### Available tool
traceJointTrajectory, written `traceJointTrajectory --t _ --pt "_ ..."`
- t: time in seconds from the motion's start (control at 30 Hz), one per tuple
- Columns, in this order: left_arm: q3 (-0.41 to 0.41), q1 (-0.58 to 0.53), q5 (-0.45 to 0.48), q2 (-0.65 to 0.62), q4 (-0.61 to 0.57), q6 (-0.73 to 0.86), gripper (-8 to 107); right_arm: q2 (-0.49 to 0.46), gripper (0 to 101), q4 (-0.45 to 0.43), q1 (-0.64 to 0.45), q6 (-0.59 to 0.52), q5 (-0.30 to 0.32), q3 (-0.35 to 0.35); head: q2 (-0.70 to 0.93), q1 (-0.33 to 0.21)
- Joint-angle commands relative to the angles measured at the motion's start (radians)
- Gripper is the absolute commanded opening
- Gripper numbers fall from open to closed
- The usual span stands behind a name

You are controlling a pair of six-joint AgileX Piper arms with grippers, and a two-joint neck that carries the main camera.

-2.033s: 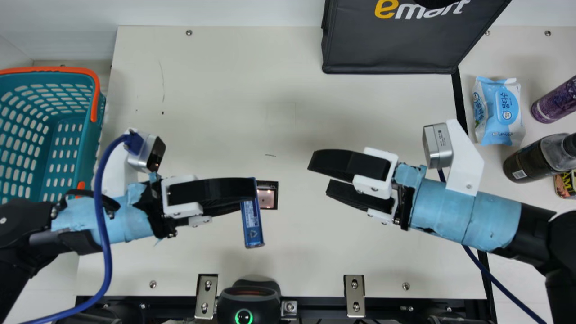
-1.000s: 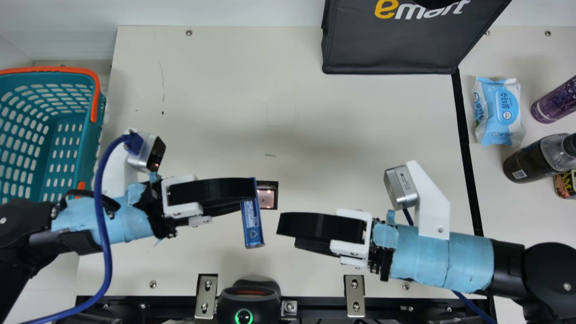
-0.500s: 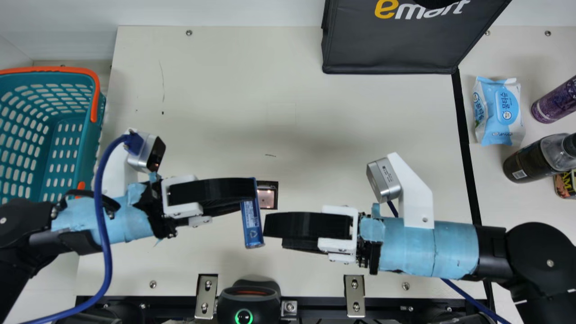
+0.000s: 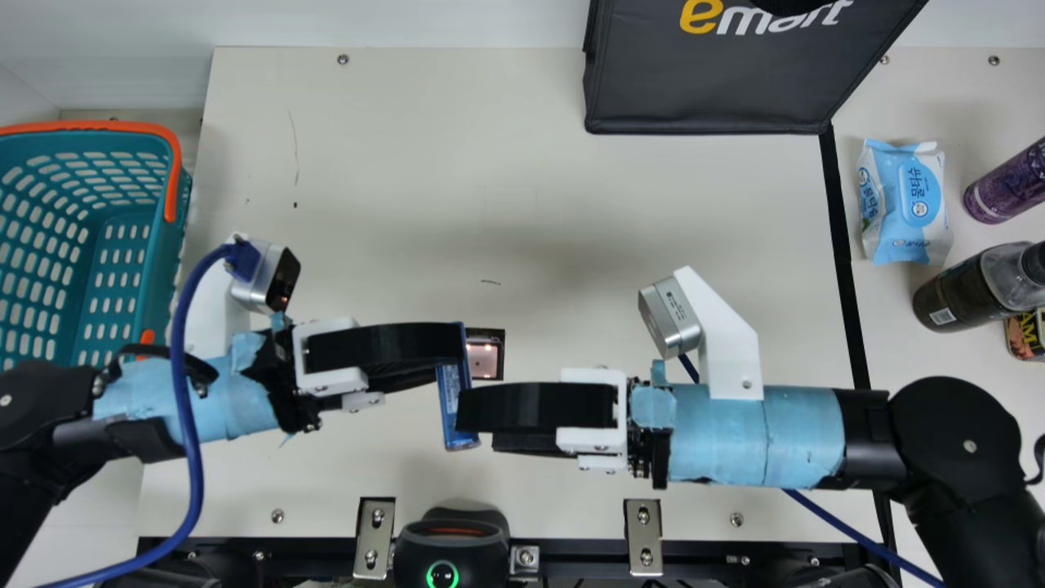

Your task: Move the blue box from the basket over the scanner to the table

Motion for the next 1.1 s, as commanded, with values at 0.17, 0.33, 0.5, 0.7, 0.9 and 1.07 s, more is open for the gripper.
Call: traceJointTrajectory --t 0.17,0.33,0.5,0.7,0.9,1.07 --pt "0.000 0.000 0.000 0.000 0.000 0.000 -8 0.042 95 0.015 0.007 -0.033 0.001 -0.009 0.000 -0.030" --pt "0.000 0.000 0.000 0.000 0.000 0.000 -8 0.069 95 0.031 0.009 -0.058 0.001 -0.013 0.000 -0.030" --pt "0.000 0.000 0.000 0.000 0.000 0.000 -8 0.091 95 0.049 0.013 -0.083 0.001 -0.015 0.000 -0.030" --pt "0.000 0.000 0.000 0.000 0.000 0.000 -8 0.110 95 0.073 0.027 -0.104 0.001 -0.015 0.000 -0.030" --pt "0.000 0.000 0.000 0.000 0.000 0.000 -8 0.111 95 0.079 0.026 -0.107 -0.002 -0.015 0.000 -0.030" --pt "0.000 0.000 0.000 0.000 0.000 0.000 -8 0.111 95 0.079 0.026 -0.107 -0.002 -0.015 0.000 -0.030"
